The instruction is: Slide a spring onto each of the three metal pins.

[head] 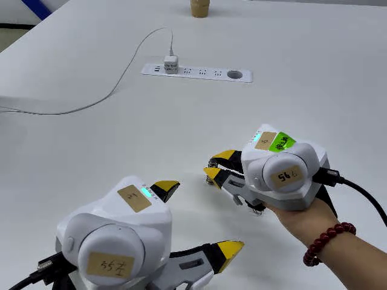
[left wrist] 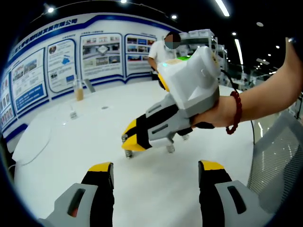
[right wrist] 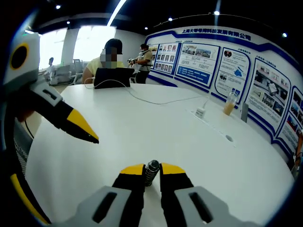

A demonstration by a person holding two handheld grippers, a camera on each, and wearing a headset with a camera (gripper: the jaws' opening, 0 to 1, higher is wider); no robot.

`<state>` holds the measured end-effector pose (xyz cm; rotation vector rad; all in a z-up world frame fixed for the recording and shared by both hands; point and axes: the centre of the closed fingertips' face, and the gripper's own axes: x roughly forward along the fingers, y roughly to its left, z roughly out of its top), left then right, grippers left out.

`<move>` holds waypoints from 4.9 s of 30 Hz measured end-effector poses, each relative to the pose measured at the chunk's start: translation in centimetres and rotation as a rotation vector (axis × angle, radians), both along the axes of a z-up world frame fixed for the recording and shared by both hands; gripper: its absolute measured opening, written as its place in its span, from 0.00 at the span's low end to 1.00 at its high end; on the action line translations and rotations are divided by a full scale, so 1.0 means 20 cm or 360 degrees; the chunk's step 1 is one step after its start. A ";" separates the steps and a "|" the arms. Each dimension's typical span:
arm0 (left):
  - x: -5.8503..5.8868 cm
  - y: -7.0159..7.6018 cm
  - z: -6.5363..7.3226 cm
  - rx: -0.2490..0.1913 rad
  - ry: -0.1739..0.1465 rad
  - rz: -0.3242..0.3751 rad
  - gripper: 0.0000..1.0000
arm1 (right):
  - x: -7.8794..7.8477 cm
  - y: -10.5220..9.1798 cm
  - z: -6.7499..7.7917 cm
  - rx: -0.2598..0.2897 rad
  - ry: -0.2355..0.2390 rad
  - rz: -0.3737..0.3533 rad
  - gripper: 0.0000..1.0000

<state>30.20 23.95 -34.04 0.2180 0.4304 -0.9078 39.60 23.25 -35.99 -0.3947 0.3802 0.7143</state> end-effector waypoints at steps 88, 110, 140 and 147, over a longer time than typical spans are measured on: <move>0.10 -0.39 -0.15 0.0047 0.0087 -0.0090 0.41 | -0.55 -0.73 0.19 0.0381 0.0151 -0.0473 0.59; 0.14 -0.46 -0.28 0.0146 0.0144 -0.0093 0.21 | -0.61 -0.75 0.17 0.0420 0.0198 -0.0509 0.61; 0.13 -0.44 -0.27 0.0181 0.0119 -0.0124 0.11 | -0.58 -0.80 0.19 0.0495 0.0199 -0.0628 0.56; 0.11 -0.42 -0.16 0.0121 0.0044 -0.0132 0.11 | -0.56 -0.77 0.22 0.0580 0.0205 -0.0637 0.54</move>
